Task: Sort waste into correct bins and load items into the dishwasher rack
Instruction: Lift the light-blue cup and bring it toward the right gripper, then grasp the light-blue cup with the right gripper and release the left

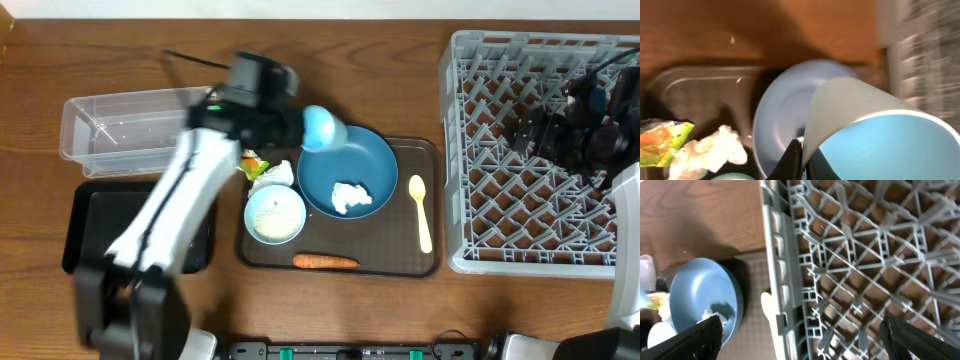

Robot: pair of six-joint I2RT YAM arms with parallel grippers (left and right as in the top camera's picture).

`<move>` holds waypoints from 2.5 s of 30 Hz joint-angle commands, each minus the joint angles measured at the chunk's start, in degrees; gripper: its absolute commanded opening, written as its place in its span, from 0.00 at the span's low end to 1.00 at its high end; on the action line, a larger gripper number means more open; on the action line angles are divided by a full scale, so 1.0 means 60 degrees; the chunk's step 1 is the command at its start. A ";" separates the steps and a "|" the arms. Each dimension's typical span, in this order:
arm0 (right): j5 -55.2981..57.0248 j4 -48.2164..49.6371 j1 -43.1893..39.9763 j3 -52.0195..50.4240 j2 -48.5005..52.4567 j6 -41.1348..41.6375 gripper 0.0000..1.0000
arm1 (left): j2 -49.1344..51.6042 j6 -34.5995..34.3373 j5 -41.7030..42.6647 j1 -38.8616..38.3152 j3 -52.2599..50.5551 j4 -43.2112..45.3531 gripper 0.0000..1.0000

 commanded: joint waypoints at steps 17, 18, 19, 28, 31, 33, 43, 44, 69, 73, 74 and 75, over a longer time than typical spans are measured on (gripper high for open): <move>-0.7868 -0.0455 0.2182 -0.0040 -0.0007 -0.7151 0.99 | -0.0277 -0.0109 0.8768 0.0579 0.0047 0.0262 0.06; -0.7868 -0.0455 0.2397 -0.0040 -0.0007 -0.7249 0.99 | -0.0277 -0.0113 0.8768 0.0477 0.0047 0.0331 0.06; -0.7868 -0.0452 0.2572 -0.0040 -0.0007 -0.7322 0.99 | -0.0277 -0.0113 0.8768 0.0393 0.0047 0.0390 0.06; -0.7868 0.0087 0.3719 -0.0040 -0.0007 -0.7453 0.99 | -0.0277 -0.0408 0.8779 -0.0040 0.0047 0.0576 0.06; -0.7872 0.0306 0.3949 -0.0040 -0.0007 -0.7446 0.95 | -0.0277 -0.0433 0.8874 -0.0040 0.0047 0.0619 0.06; -0.7872 0.0382 0.4069 -0.0040 -0.0007 -0.7450 0.92 | -0.0277 -0.0437 0.8878 -0.0040 0.0047 0.0619 0.06; -0.8018 0.0911 0.4379 -0.0040 -0.0007 -0.7442 0.80 | -0.0277 -0.1293 0.8878 -0.0058 0.0047 0.1027 0.06; -0.8109 0.0980 0.4386 -0.0040 -0.0007 -0.7446 0.79 | -0.0277 -0.1297 0.8874 -0.0069 0.0047 0.1045 0.06; -0.8244 0.1774 0.4743 -0.0040 -0.0007 -0.7442 0.68 | -0.0277 -0.1439 0.8874 -0.0084 0.0047 0.1078 0.06; -0.8309 0.1927 0.4765 -0.0040 -0.0007 -0.7446 0.70 | -0.0277 -0.1439 0.8874 -0.0084 0.0047 0.1078 0.06; -0.8309 0.1949 0.4790 -0.0040 -0.0007 -0.7446 0.70 | -0.0277 -0.1439 0.8874 -0.0084 0.0047 0.1078 0.06; -0.8309 0.1978 0.4823 -0.0040 -0.0007 -0.7446 0.70 | -0.0277 -0.1439 0.8874 -0.0084 0.0047 0.1078 0.06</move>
